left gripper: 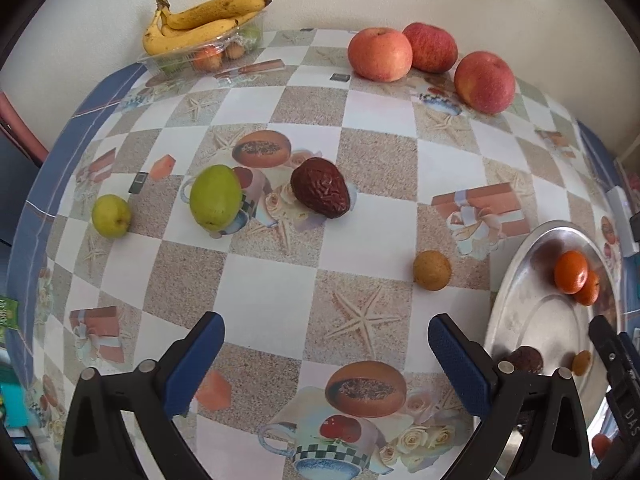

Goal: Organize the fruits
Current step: 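Move both open tools back from the bowl toward the remaining fruit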

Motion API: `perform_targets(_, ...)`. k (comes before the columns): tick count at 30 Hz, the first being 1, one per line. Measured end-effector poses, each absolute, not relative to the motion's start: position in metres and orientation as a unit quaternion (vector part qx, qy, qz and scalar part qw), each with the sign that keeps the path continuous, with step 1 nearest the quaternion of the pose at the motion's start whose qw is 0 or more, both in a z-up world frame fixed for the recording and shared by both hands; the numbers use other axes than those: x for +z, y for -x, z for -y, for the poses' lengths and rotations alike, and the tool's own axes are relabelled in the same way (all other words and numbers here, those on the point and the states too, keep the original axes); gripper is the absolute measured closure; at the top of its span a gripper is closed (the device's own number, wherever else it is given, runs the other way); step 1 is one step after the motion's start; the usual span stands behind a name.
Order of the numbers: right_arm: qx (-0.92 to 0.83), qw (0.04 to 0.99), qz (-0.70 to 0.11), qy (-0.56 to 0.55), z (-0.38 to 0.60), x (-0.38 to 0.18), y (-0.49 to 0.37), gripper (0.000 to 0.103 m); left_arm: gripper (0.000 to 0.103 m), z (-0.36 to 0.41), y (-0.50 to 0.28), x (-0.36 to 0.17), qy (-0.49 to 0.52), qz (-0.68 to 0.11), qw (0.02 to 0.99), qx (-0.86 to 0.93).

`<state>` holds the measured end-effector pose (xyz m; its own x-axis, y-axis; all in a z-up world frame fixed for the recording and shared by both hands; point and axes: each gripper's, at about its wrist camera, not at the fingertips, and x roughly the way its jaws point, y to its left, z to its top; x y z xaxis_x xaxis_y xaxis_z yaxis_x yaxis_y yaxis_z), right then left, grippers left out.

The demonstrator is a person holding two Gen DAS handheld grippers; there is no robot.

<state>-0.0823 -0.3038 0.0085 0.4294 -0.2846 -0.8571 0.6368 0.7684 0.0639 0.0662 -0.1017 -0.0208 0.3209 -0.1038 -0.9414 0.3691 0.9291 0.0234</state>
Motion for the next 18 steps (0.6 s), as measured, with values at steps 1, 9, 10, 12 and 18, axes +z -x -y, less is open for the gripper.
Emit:
perform_targets(1,-0.278,0.823,-0.455,-0.194,0.303,0.008,0.082,0.012,0.0,0.103,-0.066,-0.022,-0.128,-0.566,0.802,-0.142)
perform_targets(9,-0.277,0.825,-0.456,-0.188,0.3,0.008,0.08,0.012,0.0,0.102,-0.067,-0.018,-0.152,-0.564,0.804,-0.113)
perform_targets(10,-0.277,0.825,-0.457,-0.187,0.299,0.008,0.079,0.011,0.0,0.101,-0.068,-0.017,-0.15,-0.563,0.805,-0.113)
perform_targets(12,-0.276,0.824,-0.459,-0.185,0.297,0.007,0.078,0.012,0.0,0.099,-0.07,-0.014,-0.141,-0.566,0.804,-0.118)
perform_targets(18,-0.271,0.822,-0.468,-0.181,0.292,0.004,0.074,0.011,0.0,0.095,-0.077,-0.009,-0.119,-0.574,0.798,-0.137)
